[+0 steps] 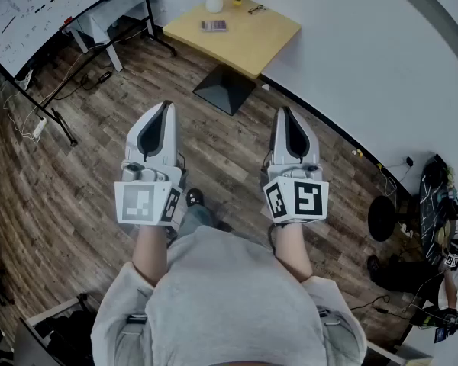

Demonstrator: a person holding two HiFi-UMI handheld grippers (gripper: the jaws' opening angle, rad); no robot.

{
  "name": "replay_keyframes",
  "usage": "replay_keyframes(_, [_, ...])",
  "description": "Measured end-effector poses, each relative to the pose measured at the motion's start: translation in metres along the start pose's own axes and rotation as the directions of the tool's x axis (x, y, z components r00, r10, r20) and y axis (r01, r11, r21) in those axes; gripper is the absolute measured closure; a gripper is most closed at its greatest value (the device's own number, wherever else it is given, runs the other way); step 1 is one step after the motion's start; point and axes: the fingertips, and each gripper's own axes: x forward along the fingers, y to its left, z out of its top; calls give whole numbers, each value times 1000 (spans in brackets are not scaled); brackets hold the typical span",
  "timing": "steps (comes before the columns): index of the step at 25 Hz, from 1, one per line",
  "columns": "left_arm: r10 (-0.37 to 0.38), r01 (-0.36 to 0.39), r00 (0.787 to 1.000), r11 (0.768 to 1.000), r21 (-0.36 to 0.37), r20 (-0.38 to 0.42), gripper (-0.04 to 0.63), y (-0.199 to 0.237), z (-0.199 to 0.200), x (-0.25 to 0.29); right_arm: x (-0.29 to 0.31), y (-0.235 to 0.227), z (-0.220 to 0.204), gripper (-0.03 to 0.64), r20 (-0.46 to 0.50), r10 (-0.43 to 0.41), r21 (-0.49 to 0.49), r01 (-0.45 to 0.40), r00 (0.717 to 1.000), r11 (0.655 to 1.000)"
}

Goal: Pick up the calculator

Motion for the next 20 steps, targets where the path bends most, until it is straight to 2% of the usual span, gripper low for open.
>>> replay_keyframes(11, [0, 0, 1000, 1000, -5, 4, 590, 12, -4, 11, 17, 5, -5, 615, -4, 12, -4, -12, 1000, 1000])
replay_keyframes(17, [-3, 2, 1000, 1000, -10, -7, 590, 26, -13, 34, 41, 5, -10, 614, 21, 11, -65, -9, 1000, 998])
replay_keyframes(20, [-2, 2, 1000, 1000, -17, -13, 589, 38, -19, 48, 59, 3, -16, 614, 10, 3, -57, -2, 1000, 998])
